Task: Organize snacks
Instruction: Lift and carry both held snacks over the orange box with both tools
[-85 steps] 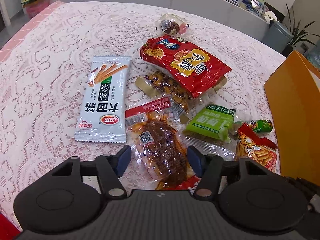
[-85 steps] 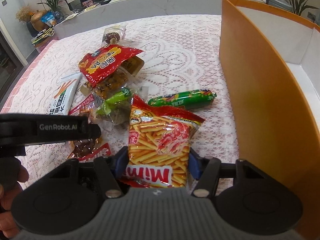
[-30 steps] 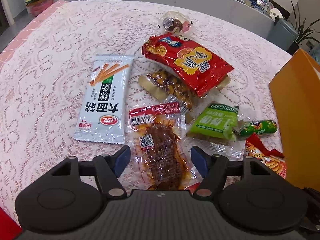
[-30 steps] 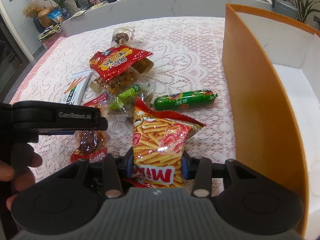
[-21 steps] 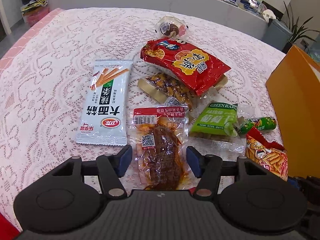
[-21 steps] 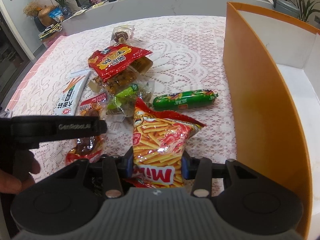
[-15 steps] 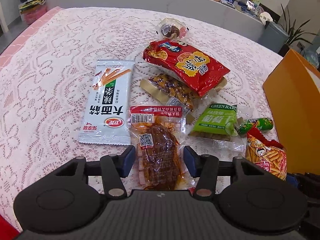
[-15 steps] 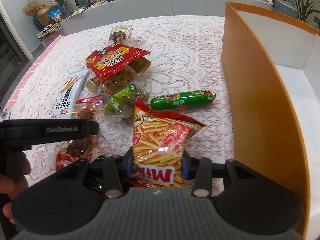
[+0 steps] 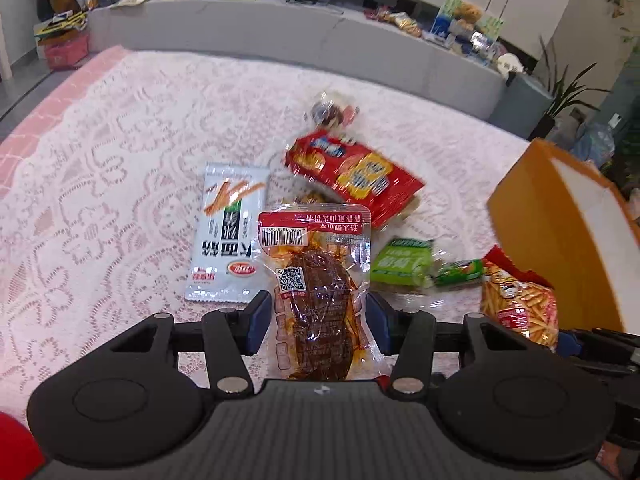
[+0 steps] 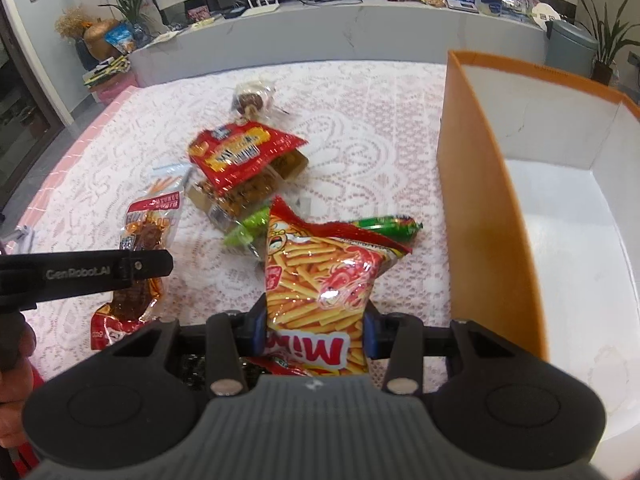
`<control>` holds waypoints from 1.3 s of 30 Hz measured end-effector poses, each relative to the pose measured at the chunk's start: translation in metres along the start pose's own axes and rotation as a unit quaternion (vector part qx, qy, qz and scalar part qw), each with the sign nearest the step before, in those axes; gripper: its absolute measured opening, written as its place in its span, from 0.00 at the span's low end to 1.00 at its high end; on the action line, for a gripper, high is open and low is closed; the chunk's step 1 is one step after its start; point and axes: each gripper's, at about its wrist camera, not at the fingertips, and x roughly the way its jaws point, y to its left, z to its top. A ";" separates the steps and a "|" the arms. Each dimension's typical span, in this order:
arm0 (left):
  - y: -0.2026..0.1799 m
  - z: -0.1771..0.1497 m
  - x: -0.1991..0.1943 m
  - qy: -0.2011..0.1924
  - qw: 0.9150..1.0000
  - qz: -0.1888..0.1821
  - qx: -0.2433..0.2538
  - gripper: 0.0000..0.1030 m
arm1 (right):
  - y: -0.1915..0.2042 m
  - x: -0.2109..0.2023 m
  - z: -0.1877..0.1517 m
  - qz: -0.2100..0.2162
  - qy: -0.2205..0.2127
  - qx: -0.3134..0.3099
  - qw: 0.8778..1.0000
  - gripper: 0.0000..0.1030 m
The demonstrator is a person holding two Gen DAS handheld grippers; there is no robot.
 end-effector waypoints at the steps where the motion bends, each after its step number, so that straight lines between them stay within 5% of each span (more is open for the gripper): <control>1: -0.001 0.001 -0.006 -0.004 1.000 -0.005 0.002 0.56 | 0.001 -0.004 0.001 0.003 -0.002 -0.002 1.000 0.41; 13: -0.039 0.004 -0.058 -0.031 0.996 -0.055 0.055 0.56 | 0.000 -0.067 0.010 0.021 -0.026 -0.042 0.999 0.41; 26: -0.123 0.013 -0.074 -0.044 0.983 -0.124 0.127 0.56 | -0.067 -0.120 0.011 -0.006 -0.025 -0.032 0.999 0.41; 33: -0.190 0.017 -0.057 -0.007 0.969 -0.170 0.181 0.57 | -0.113 -0.133 0.009 -0.037 0.003 -0.037 0.999 0.41; 39: -0.234 0.017 -0.029 0.027 0.958 -0.174 0.227 0.57 | -0.157 -0.124 0.006 -0.060 0.042 -0.042 0.996 0.41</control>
